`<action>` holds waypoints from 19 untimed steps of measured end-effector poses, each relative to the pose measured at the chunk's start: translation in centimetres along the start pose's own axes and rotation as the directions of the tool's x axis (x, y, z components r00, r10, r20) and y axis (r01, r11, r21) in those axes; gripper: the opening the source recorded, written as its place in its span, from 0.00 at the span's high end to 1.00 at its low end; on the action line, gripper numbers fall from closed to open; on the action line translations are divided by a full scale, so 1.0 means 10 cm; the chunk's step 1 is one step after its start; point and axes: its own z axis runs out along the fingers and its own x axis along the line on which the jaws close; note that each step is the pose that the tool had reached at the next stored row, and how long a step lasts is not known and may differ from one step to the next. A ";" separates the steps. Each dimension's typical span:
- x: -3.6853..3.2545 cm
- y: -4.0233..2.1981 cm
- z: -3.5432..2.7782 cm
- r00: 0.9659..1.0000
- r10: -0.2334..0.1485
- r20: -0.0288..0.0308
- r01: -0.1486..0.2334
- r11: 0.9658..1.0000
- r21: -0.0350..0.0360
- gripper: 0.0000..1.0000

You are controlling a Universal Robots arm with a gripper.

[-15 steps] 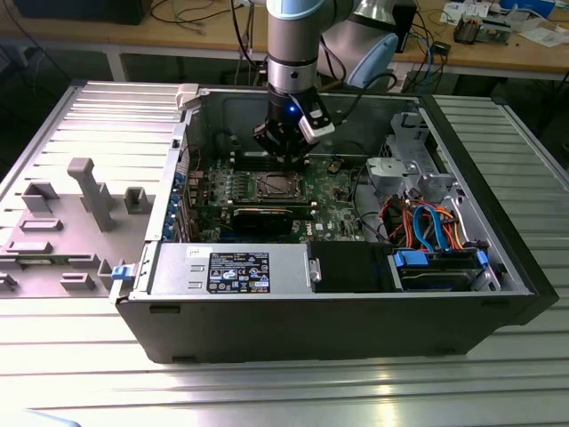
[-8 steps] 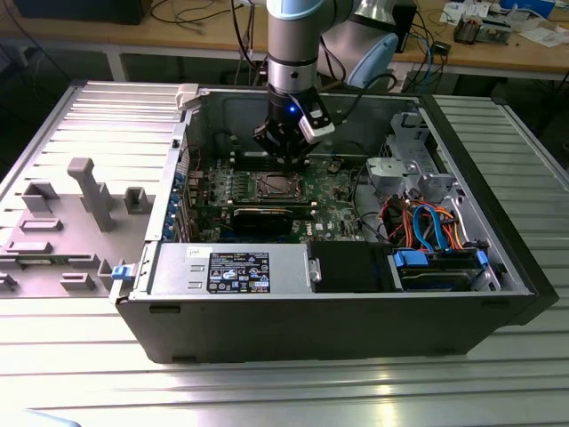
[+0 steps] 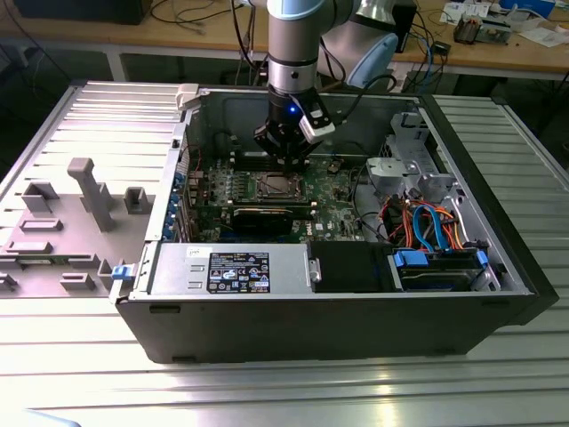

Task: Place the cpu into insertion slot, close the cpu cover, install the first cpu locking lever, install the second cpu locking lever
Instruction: 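Install the first cpu locking lever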

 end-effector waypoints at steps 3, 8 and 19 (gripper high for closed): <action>0.000 0.001 0.004 1.000 0.000 0.000 0.000 1.000 -0.003 0.89; 0.000 0.001 0.005 1.000 0.000 0.000 0.000 1.000 -0.013 0.89; -0.003 -0.001 -0.064 1.000 0.000 0.000 0.000 1.000 -0.004 0.89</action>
